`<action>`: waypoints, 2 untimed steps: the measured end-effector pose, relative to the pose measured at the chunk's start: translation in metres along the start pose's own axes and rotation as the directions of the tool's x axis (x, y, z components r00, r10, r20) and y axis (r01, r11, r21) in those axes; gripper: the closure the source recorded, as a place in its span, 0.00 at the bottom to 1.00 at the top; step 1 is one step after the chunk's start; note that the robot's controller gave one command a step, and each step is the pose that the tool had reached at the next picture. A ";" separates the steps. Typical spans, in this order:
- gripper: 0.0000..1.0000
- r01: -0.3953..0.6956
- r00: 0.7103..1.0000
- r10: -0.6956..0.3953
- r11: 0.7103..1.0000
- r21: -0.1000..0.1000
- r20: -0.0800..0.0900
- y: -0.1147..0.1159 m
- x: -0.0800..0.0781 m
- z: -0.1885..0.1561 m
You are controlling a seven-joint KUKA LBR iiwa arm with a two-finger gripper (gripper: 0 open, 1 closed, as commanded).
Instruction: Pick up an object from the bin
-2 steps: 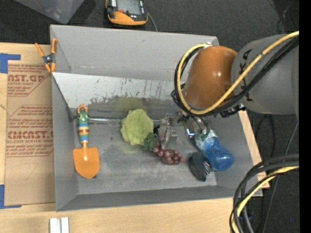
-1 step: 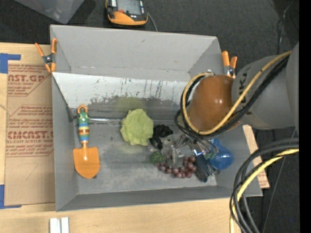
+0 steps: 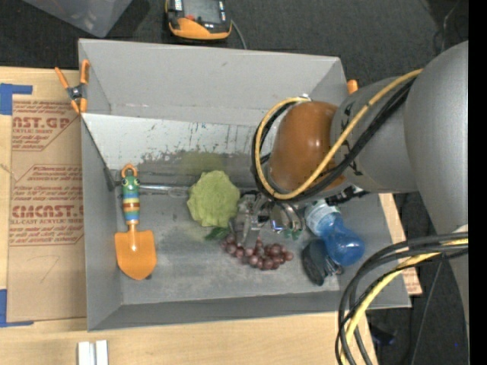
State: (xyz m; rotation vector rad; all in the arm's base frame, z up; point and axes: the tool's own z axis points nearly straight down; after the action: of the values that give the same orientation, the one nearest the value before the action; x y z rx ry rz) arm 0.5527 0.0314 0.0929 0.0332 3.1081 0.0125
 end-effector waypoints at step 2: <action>1.00 0.032 0.999 -0.032 0.999 0.000 0.004 -0.009 0.008 0.020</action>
Offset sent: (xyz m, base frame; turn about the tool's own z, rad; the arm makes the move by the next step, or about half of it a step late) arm -0.0086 -0.0076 -0.0229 -0.0322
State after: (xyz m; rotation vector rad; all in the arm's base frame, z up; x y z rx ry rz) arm 0.5456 0.0228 0.0730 -0.0167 3.1044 0.0123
